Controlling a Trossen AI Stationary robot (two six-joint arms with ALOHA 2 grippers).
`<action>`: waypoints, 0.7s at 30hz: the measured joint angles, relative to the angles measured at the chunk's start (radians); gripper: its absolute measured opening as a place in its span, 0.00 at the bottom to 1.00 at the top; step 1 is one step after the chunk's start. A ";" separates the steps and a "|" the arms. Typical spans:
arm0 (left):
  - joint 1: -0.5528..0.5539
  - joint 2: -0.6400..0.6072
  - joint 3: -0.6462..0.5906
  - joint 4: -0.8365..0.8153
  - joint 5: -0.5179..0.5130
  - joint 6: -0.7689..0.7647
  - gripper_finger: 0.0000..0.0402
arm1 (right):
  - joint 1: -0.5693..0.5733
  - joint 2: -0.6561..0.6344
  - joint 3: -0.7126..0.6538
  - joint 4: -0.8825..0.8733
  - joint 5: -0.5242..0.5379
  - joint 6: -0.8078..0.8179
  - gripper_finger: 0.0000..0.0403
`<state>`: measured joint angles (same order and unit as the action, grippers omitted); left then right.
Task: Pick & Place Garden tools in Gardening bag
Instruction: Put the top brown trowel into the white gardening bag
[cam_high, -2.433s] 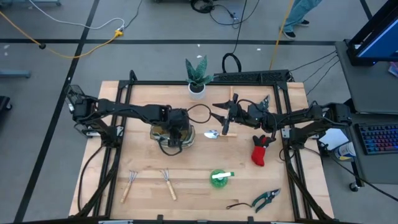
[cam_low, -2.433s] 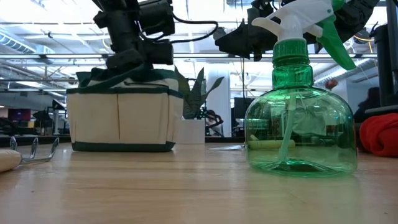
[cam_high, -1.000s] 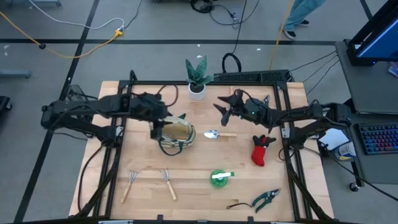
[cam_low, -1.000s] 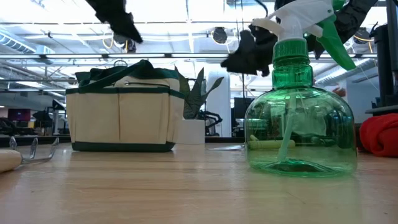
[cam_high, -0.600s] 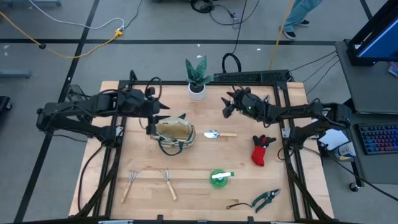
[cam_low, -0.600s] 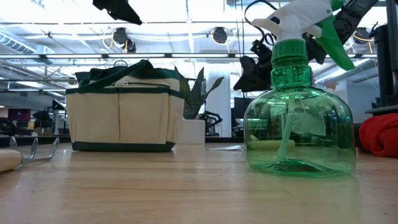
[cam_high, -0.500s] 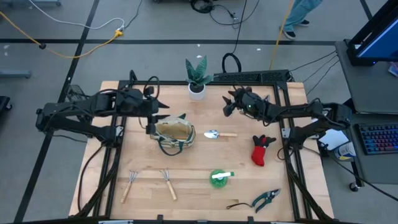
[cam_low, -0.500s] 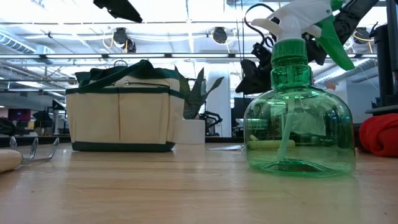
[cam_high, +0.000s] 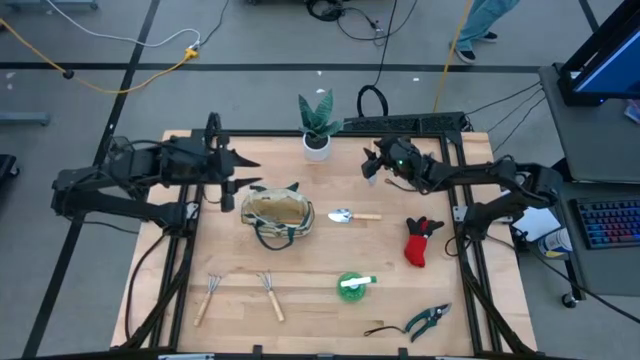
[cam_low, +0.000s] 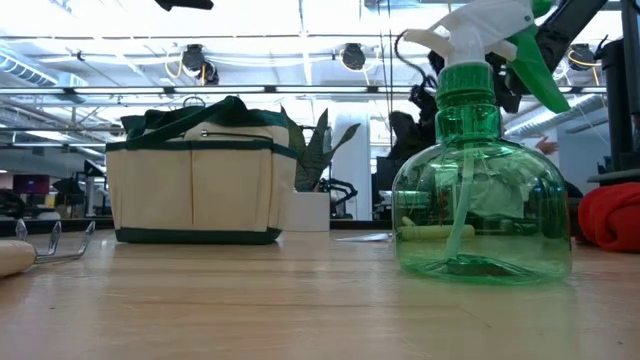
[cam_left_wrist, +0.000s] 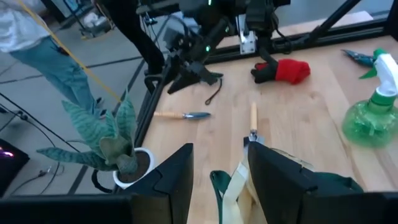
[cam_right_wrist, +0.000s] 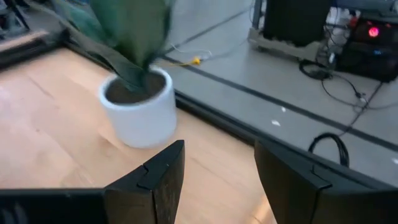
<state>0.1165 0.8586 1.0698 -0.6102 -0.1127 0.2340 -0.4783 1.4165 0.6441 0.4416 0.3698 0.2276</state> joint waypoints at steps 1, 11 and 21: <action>0.000 -0.005 0.000 0.001 0.000 0.000 0.40 | -0.005 0.009 -0.001 -0.009 -0.001 0.000 0.48; 0.000 -0.015 0.000 0.001 0.000 -0.003 0.40 | -0.061 0.125 -0.001 -0.010 -0.007 0.096 0.48; 0.001 -0.015 0.000 0.001 -0.027 0.001 0.40 | -0.103 0.197 0.000 -0.023 -0.009 0.156 0.48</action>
<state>0.1173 0.8433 1.0698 -0.6094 -0.1402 0.2348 -0.5818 1.6131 0.6441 0.4185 0.3607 0.3832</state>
